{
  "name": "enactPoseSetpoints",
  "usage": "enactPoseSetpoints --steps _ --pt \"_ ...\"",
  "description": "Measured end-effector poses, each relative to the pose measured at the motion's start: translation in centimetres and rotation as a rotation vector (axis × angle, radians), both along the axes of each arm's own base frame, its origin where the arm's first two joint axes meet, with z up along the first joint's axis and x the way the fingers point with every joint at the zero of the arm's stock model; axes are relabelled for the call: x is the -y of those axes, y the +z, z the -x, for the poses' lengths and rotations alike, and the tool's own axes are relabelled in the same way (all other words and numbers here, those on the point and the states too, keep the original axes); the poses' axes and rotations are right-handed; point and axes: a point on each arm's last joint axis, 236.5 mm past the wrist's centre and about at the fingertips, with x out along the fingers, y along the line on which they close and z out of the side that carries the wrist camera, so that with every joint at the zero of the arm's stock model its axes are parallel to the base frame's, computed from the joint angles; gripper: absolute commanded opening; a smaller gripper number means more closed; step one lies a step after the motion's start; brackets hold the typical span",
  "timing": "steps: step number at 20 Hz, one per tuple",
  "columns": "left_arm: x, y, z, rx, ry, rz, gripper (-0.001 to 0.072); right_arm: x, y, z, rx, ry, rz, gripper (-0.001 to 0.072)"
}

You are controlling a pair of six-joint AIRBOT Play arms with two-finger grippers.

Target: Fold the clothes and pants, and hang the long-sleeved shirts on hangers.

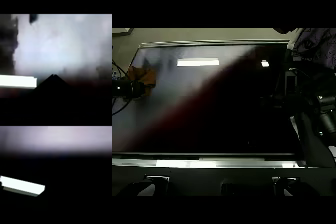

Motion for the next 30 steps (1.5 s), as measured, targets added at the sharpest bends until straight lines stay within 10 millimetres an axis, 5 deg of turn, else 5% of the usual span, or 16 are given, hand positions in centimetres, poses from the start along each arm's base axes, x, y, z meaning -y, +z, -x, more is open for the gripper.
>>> enactPoseSetpoints --steps 27,28,30 --pt "0.00 0.00 0.00 0.000 0.000 0.000 0.0021 0.01 0.00 0.00 0.000 0.000 0.000 0.0027" --pt "0.01 0.00 0.00 0.000 0.000 0.001 0.0095 0.00 0.00 0.00 0.000 0.000 0.000 0.0027" --pt "0.00 -0.04 -0.01 -0.001 0.000 0.000 0.0720 0.01 -0.01 0.01 0.000 0.000 0.000 0.0027"
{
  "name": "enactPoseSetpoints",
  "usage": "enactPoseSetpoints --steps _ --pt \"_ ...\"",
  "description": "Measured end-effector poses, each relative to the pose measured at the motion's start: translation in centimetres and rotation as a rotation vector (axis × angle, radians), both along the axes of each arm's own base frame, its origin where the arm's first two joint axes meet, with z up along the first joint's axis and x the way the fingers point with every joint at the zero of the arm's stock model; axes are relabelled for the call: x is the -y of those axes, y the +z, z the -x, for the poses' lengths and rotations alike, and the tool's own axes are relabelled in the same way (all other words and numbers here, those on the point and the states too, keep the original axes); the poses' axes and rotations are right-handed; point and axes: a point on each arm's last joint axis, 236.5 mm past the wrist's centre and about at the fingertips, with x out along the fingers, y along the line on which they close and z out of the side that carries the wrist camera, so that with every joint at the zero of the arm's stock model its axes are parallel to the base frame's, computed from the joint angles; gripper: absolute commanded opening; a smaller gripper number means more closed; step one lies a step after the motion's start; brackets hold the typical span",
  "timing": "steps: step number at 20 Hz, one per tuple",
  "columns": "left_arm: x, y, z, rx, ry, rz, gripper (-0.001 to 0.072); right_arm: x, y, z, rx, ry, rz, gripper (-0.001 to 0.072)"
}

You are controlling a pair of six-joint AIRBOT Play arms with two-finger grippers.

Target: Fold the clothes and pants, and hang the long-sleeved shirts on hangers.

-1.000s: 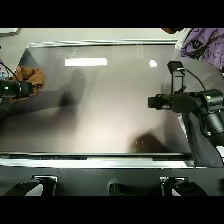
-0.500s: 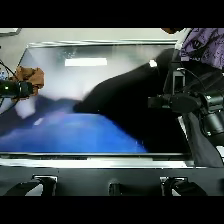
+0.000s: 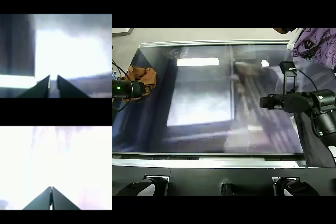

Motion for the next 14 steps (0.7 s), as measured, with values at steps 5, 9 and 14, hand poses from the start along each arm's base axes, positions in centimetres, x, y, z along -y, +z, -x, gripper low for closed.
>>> enactPoseSetpoints --steps 5,9,14 --pt "-5.2 -2.4 -2.1 -0.002 0.193 -0.075 0.0720 0.0 0.0 0.0 0.000 0.000 0.000 0.0027" --pt "-13.1 -5.0 -8.6 0.062 0.451 -0.065 0.0720 0.0 0.0 0.0 0.000 0.000 0.000 0.0027" --pt "-19.5 -11.8 -18.4 0.061 0.527 -0.094 0.0720 0.0 0.0 0.0 0.000 0.000 0.000 0.0027"
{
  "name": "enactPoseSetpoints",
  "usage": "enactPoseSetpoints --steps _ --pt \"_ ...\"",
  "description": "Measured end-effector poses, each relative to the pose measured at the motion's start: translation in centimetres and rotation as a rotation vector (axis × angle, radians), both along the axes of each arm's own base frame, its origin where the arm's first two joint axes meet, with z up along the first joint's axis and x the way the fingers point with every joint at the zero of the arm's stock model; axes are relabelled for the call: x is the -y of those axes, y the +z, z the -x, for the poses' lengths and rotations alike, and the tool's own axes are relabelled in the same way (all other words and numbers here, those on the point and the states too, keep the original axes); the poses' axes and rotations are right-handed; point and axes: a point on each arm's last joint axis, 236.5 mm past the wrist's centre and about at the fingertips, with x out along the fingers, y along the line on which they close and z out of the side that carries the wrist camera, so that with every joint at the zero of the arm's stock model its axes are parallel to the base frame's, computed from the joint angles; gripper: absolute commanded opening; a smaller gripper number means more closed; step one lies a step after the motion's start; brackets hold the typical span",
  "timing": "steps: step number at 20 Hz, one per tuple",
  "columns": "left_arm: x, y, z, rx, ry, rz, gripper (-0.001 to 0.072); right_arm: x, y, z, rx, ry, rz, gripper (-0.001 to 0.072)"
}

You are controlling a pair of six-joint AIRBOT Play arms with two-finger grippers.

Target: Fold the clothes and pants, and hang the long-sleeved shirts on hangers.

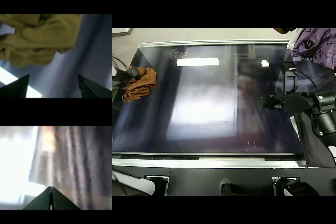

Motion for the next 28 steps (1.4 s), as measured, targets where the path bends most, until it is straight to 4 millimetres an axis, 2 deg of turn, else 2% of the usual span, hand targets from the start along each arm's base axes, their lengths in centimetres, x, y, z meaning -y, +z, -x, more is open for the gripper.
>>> enactPoseSetpoints --steps 3,5,7,8,9,10,12,14,16,17,19,21,22,25,28 --pt "-2.2 -5.9 -3.0 -0.037 0.017 0.000 0.0720 0.0 0.0 0.0 0.000 0.000 0.000 0.0027" --pt "-3.4 -9.4 -3.3 -0.072 0.032 0.007 0.0720 0.0 0.0 0.0 0.000 0.000 0.000 0.0027" --pt "-4.5 -11.9 -3.2 -0.095 0.052 0.016 0.0717 0.0 0.0 0.0 0.000 0.000 0.000 0.0027" --pt "-5.0 -12.8 -3.1 -0.100 0.062 0.021 0.0582 0.0 0.0 0.0 0.000 0.000 0.000 0.0027" --pt "-5.4 -13.4 -3.1 -0.100 0.072 0.024 0.0172 0.0 0.0 0.0 0.000 0.000 0.000 0.0027" --pt "-5.8 -13.9 -2.9 -0.105 0.081 0.028 0.0017 0.0 0.0 0.0 0.000 0.000 0.000 0.0027" --pt "-6.2 -14.5 -2.5 -0.120 0.084 0.040 0.0015 0.0 0.0 0.0 0.000 0.000 0.000 0.0027" --pt "-5.2 -14.6 -2.1 -0.152 0.054 0.068 0.0011 0.0 0.0 0.0 0.000 0.000 0.000 0.0027" --pt "-2.4 -13.6 -1.2 -0.204 -0.006 0.117 0.0010 0.0 0.0 0.0 0.000 0.000 0.000 0.0027" --pt "-0.5 -12.3 -1.1 -0.208 -0.043 0.137 0.0010 0.0 0.0 0.0 0.000 0.000 0.000 0.0027" --pt "3.8 -8.7 -0.3 -0.210 -0.115 0.165 0.0010 0.0 0.0 0.0 0.000 0.000 0.000 0.0027" --pt "9.2 -5.2 1.9 -0.231 -0.192 0.198 0.0011 0.0 0.0 0.0 0.000 0.000 0.000 0.0027" --pt "12.3 -3.0 3.3 -0.223 -0.238 0.209 0.0011 0.0 0.0 0.0 0.000 0.000 0.000 0.0027" --pt "21.2 1.7 8.9 -0.220 -0.358 0.262 0.0012 0.0 0.0 0.0 0.000 0.000 0.000 0.0027" --pt "30.9 4.5 16.0 -0.223 -0.506 0.364 0.0013 0.0 0.0 0.0 0.000 0.000 0.000 0.0027"
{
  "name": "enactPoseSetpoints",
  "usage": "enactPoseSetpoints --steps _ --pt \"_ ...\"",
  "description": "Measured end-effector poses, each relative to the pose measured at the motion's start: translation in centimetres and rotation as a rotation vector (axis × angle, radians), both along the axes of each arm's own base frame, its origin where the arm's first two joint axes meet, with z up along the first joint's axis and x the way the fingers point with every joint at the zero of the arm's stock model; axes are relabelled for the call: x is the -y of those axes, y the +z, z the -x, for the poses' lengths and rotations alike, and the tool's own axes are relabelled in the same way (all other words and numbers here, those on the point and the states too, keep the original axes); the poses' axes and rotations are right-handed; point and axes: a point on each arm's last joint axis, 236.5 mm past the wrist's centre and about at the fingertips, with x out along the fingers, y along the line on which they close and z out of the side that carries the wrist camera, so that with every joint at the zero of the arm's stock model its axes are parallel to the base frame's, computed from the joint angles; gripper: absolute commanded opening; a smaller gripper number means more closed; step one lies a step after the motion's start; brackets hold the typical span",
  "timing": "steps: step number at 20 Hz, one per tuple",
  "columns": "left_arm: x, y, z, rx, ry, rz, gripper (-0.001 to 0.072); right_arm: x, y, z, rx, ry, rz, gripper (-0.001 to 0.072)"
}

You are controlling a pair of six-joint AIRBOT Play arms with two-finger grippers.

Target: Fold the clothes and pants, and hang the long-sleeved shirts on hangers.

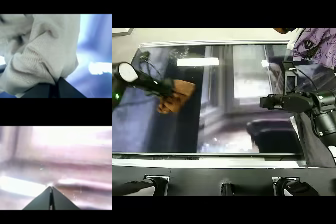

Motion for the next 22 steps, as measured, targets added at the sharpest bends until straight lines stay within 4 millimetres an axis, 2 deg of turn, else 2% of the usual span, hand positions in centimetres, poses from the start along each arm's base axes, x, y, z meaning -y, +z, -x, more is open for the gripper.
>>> enactPoseSetpoints --steps 3,4,6,7,9,10,11,13,16,19,22 --pt "7.8 0.1 6.5 -0.034 -0.126 0.074 0.0016 0.0 0.0 0.0 0.000 0.000 0.000 0.0027" --pt "10.1 -0.4 8.4 -0.049 -0.158 0.096 0.0016 0.0 0.0 0.0 0.000 0.000 0.000 0.0027" --pt "14.1 -2.7 11.8 -0.084 -0.204 0.124 0.0040 0.0 0.0 0.0 0.000 0.000 0.000 0.0027" --pt "15.6 -3.9 13.1 -0.098 -0.213 0.139 0.0159 0.0 0.0 0.0 0.000 0.000 0.000 0.0027" --pt "17.4 -6.9 15.2 -0.138 -0.217 0.142 0.0583 0.0 0.0 0.0 0.000 0.000 0.000 0.0027" --pt "17.6 -8.3 15.9 -0.157 -0.210 0.137 0.0635 0.0 0.0 0.0 0.000 0.000 0.000 0.0027" --pt "17.4 -9.2 16.2 -0.170 -0.204 0.129 0.0635 0.0 0.0 0.0 0.000 0.000 0.000 0.0027" --pt "16.4 -9.7 16.0 -0.174 -0.180 0.127 0.0663 0.0 0.0 0.0 0.000 0.000 0.000 0.0027" --pt "13.8 -7.7 14.5 -0.121 -0.149 0.144 0.0663 0.0 0.0 0.0 0.001 0.000 -0.001 0.0027" --pt "10.1 -5.1 13.2 -0.066 -0.107 0.150 0.0661 -0.1 0.3 -0.4 0.021 -0.002 -0.006 0.0028" --pt "6.4 -3.6 12.4 -0.036 -0.068 0.132 0.0661 -0.3 0.5 -0.6 0.032 -0.003 -0.020 0.0050"
